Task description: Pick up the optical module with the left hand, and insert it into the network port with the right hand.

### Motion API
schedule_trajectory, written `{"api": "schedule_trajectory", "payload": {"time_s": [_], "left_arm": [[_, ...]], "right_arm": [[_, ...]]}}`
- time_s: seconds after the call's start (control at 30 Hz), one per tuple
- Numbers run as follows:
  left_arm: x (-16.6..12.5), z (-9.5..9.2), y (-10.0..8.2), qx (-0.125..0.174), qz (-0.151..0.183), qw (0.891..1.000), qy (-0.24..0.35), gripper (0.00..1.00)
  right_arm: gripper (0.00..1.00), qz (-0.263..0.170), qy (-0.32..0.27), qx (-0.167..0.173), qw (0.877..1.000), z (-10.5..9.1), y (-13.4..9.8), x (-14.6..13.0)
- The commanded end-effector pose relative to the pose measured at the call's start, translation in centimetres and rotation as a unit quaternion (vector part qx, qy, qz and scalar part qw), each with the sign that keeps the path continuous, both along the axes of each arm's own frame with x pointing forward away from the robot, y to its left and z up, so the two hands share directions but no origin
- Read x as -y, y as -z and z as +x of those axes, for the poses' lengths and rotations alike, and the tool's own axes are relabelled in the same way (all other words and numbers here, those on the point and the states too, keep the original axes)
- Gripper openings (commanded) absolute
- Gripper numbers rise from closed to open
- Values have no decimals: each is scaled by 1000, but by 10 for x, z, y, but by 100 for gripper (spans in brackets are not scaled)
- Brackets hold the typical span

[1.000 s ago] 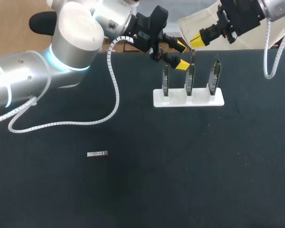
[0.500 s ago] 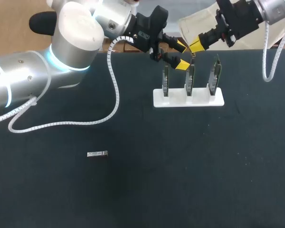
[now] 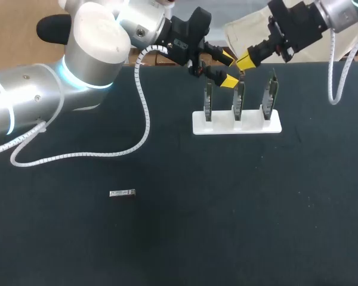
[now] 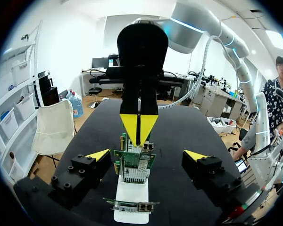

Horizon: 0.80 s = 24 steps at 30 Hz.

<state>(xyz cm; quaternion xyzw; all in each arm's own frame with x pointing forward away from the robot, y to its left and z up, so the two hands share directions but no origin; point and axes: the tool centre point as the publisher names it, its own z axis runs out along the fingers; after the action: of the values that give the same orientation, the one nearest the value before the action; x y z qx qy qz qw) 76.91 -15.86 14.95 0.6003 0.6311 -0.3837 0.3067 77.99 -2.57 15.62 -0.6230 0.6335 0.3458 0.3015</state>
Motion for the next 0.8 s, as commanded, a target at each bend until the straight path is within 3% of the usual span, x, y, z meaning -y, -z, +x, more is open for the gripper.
{"api": "schedule_trajectory", "payload": {"time_s": [0.03,0.8], "left_arm": [[1,2,0,-2,2,1000,2,100],[1,2,0,-2,2,1000,2,100]], "right_arm": [[0,-1,0,-2,1000,1,3,-1],[0,-9,-2,-12,1000,2,14,-1]]}}
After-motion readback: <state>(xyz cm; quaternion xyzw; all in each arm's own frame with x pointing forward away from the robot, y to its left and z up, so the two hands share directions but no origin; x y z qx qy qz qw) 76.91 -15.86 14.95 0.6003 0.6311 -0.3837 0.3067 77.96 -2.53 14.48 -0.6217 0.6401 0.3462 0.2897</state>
